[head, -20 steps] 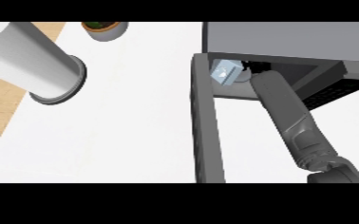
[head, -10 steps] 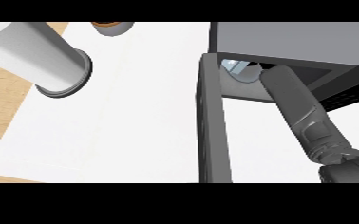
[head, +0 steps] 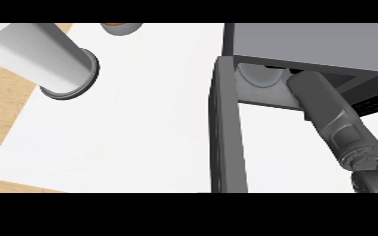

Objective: Pick up the milk, place it into the microwave and close the microwave

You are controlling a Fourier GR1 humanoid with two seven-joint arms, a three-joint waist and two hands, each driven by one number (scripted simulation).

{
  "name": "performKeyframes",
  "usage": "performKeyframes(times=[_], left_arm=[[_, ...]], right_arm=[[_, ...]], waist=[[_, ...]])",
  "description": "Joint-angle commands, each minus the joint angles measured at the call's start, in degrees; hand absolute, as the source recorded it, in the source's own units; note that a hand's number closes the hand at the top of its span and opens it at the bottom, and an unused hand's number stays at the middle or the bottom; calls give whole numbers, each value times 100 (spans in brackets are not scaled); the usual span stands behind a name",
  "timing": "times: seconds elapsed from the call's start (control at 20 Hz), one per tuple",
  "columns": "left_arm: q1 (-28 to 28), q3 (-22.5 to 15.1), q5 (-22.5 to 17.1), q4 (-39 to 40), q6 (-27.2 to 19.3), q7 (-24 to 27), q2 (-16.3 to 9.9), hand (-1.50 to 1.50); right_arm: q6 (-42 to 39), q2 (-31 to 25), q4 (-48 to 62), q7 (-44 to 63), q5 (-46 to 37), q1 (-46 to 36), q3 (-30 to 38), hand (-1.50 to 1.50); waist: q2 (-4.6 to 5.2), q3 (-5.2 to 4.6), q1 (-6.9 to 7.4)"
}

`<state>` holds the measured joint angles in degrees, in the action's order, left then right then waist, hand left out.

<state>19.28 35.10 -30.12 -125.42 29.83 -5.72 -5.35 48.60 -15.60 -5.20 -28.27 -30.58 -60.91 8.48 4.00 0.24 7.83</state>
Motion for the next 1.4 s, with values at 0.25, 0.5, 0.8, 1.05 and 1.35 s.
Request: performKeyframes(times=[0.25, 0.5, 0.8, 1.05, 1.35], left_arm=[[-167, -289, 242, 175, 216, 13, -53, -150], [-134, -459, 449, 244, 404, 85, 0, -150], [-260, -889, 398, 263, 653, 21, 27, -150], [-311, -1050, 400, 198, 709, 69, 130, -150], [-243, -1554, 678, 30, 748, -102, 392, -150]], right_arm=[[-447, 303, -87, -479, -19, -206, -24, -150], [-1224, 262, -133, -772, 208, -309, 182, -150], [-2064, 257, -206, -1194, 665, -231, 609, -150], [-2665, 382, -234, -1566, 1071, -12, 983, -150], [-3266, 619, -197, -1815, 1417, 225, 1282, -150]], waist=[[-4, 9, 57], [-56, 7, -21], [-79, 12, -171], [-152, 7, -252], [-238, -4, -405]])
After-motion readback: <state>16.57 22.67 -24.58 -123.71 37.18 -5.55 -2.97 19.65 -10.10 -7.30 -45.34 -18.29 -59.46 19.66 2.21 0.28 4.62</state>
